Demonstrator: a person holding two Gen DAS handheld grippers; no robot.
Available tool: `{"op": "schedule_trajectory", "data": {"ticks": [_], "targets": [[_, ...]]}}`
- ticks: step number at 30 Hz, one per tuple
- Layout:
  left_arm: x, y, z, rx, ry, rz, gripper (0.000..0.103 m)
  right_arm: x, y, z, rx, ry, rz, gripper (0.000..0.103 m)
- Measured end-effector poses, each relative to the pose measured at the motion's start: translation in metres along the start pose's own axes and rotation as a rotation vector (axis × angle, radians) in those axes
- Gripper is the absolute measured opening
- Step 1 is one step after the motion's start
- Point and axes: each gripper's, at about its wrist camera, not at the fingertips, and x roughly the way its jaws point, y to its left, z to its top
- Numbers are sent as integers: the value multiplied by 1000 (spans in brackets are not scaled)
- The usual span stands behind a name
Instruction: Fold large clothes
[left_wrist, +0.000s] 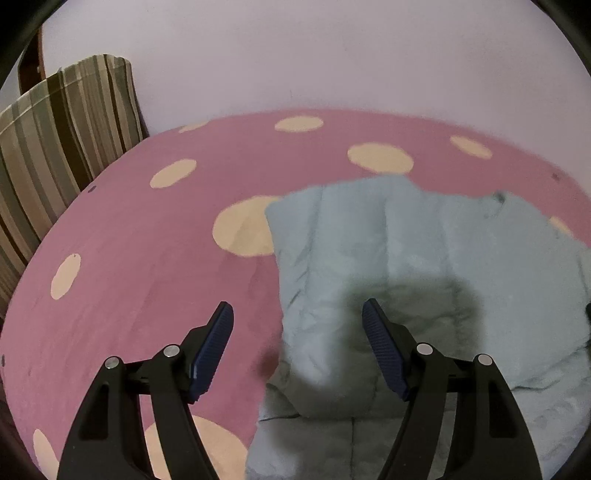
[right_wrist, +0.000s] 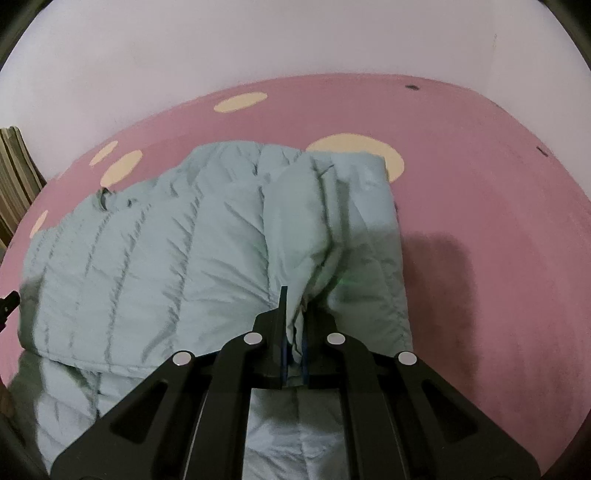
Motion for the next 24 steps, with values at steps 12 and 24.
{"op": "schedule_trajectory", "data": {"ticks": [12, 24], "targets": [[33, 2, -18, 11, 97, 31, 72, 23, 1, -3, -15, 55, 24, 7], [6, -42, 24, 26, -38, -27, 71, -11, 59, 31, -81, -64, 101, 34]]}}
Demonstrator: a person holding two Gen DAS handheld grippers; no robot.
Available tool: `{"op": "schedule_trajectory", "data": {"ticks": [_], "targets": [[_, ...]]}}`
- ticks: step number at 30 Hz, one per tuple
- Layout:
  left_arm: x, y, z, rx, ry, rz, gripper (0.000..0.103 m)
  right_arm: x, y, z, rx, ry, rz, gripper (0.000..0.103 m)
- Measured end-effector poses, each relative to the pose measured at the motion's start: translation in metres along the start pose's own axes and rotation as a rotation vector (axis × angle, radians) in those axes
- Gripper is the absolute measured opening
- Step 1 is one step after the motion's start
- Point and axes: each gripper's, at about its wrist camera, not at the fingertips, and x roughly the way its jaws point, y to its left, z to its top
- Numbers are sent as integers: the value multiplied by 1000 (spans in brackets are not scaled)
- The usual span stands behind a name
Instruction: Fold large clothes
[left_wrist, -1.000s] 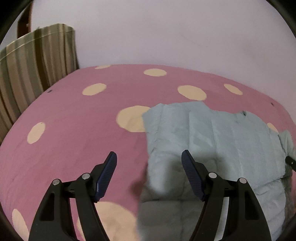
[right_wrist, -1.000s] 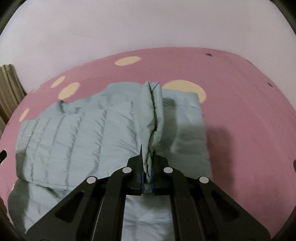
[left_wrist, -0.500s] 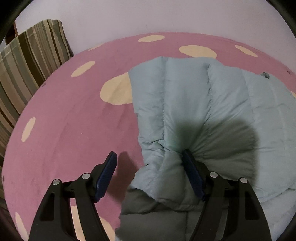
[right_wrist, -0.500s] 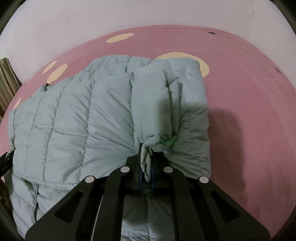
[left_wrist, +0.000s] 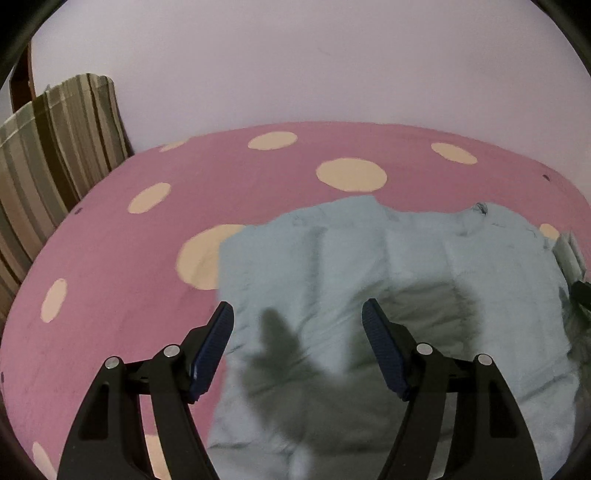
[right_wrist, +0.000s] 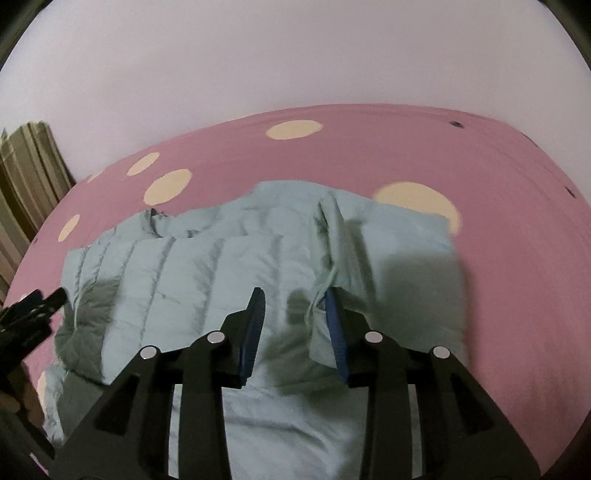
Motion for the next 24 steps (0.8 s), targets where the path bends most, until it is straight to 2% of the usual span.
{"op": "schedule_trajectory", "data": {"ticks": [4, 6, 9, 12, 16, 18, 21, 24], "targets": [[27, -6, -2, -6, 69, 11, 71, 25, 8, 3, -31, 49, -43, 33], [26, -5, -6, -6, 63, 7, 71, 25, -1, -4, -3, 58, -68, 33], [18, -3, -9, 6, 44, 5, 71, 16, -19, -16, 28, 48, -100, 11], [14, 1, -11, 4, 39, 0, 71, 7, -35, -24, 75, 50, -84, 6], [11, 3, -12, 5, 37, 3, 71, -8, -48, -35, 115, 56, -68, 5], [14, 3, -13, 14, 40, 16, 71, -13, -53, -41, 108, 63, -76, 8], [17, 5, -15, 17, 49, 31, 71, -24, -65, -46, 112, 41, -127, 35], [15, 9, -14, 8, 49, 35, 71, -40, -86, -43, 165, 9, -201, 36]]}}
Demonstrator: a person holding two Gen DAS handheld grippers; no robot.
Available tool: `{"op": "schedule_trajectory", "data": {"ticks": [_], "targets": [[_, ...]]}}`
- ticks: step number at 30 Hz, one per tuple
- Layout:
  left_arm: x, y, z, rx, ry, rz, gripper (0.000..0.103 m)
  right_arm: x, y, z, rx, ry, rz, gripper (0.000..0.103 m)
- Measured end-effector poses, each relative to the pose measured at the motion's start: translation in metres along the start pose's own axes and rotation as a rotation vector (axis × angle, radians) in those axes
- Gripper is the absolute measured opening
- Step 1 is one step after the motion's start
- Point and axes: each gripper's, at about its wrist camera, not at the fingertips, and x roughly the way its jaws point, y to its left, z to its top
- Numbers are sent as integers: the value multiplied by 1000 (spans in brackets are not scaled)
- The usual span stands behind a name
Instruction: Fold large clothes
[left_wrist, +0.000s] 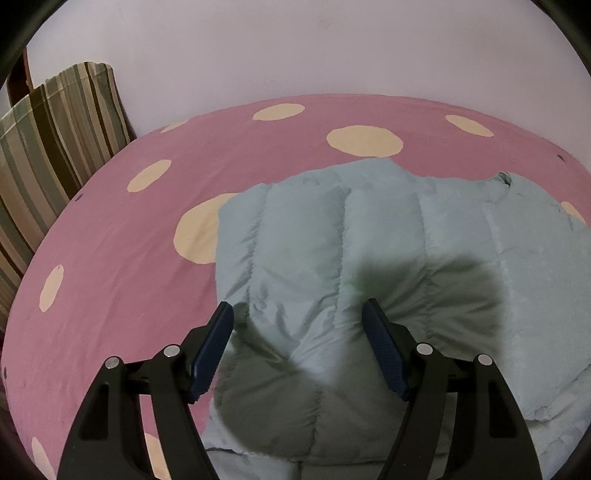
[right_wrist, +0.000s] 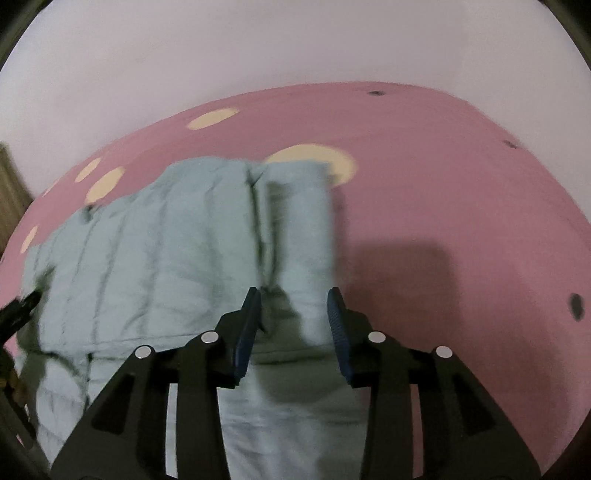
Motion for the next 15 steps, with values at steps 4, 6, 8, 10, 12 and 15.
{"op": "schedule_trajectory", "data": {"ticks": [4, 6, 8, 10, 12, 15], "targets": [[-21, 3, 9, -30, -62, -27, 71, -11, 1, 16, 39, -25, 61, 36], [-26, -5, 17, -17, -84, -38, 71, -7, 20, 22, 5, -19, 119, 36], [-23, -13, 21, -9, -79, -49, 71, 5, 49, 28, -39, -7, 171, 36], [-14, -23, 25, -7, -71, -63, 71, 18, 77, 33, -91, -8, 200, 36], [0, -32, 27, 7, -49, -51, 71, 34, 104, 36, -138, 2, 228, 36], [18, -39, 25, 26, -3, -32, 71, 63, 129, 34, -195, 48, 206, 37]]}}
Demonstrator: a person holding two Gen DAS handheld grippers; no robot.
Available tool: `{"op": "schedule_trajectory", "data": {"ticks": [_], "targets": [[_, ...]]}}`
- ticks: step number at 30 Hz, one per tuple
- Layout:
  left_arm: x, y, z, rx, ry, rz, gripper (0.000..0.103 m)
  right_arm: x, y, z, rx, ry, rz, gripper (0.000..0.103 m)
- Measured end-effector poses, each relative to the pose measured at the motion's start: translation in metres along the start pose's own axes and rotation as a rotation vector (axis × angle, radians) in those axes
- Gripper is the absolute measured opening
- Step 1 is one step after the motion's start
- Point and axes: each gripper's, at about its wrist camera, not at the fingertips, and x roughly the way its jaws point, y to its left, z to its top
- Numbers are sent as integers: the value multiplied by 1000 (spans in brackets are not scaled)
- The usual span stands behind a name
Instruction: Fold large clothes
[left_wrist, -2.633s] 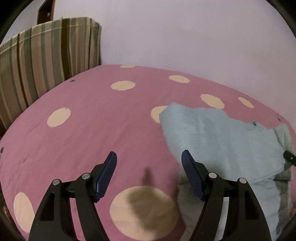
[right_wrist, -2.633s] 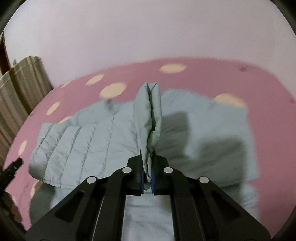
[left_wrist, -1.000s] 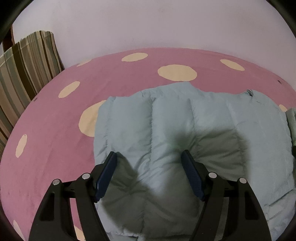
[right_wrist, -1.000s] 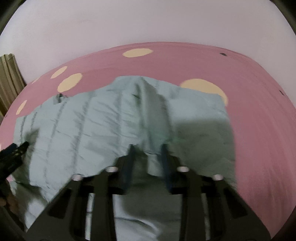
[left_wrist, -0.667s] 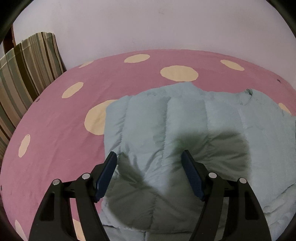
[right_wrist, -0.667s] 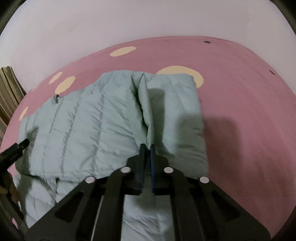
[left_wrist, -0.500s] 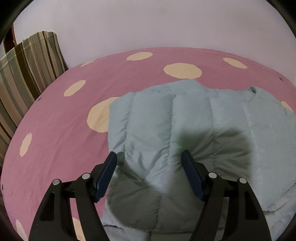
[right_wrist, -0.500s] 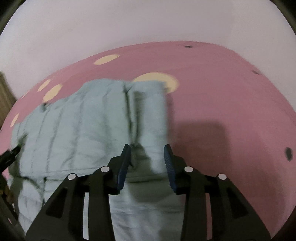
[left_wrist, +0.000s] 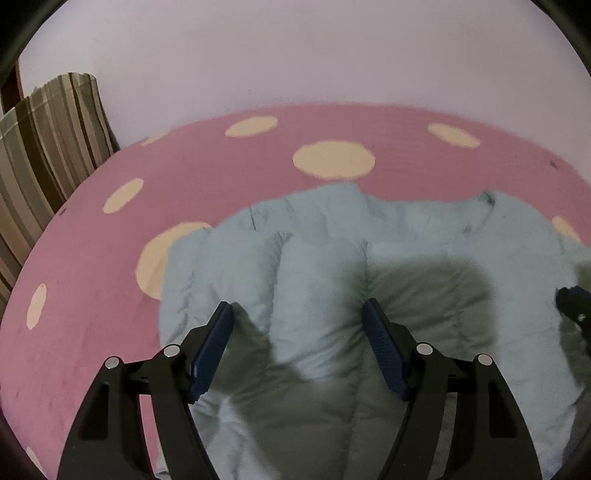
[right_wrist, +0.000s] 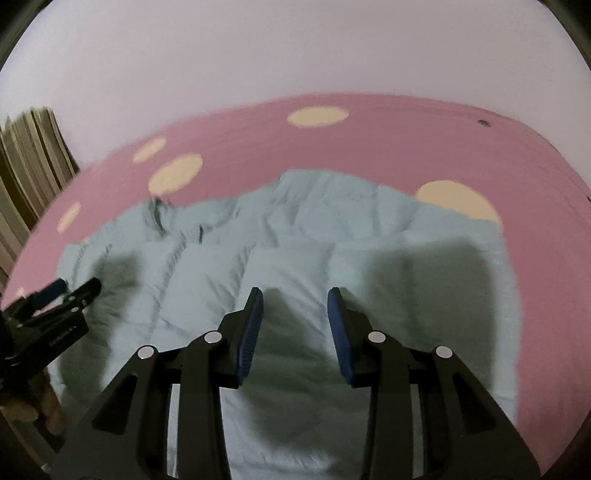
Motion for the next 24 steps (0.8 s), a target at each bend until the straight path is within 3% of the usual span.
{"op": "schedule_trajectory", "data": {"ticks": [3, 8, 14, 16, 19, 24], "targets": [[14, -7, -6, 34, 34, 4, 72, 34, 1, -7, -3, 98, -6, 37], [13, -7, -11, 26, 27, 8, 71, 27, 7, -4, -12, 70, -20, 36], [-34, 3, -23, 3, -75, -6, 71, -22, 14, -23, -35, -17, -9, 44], [-30, 4, -30, -5, -46, -22, 71, -26, 17, -33, -51, -16, -5, 45], [-3, 0, -37, 11, 56, -44, 72, -1, 14, -51, -59, 79, -22, 45], [-5, -4, -36, 23, 52, -27, 72, 0, 15, -46, -73, 64, -36, 45]]}}
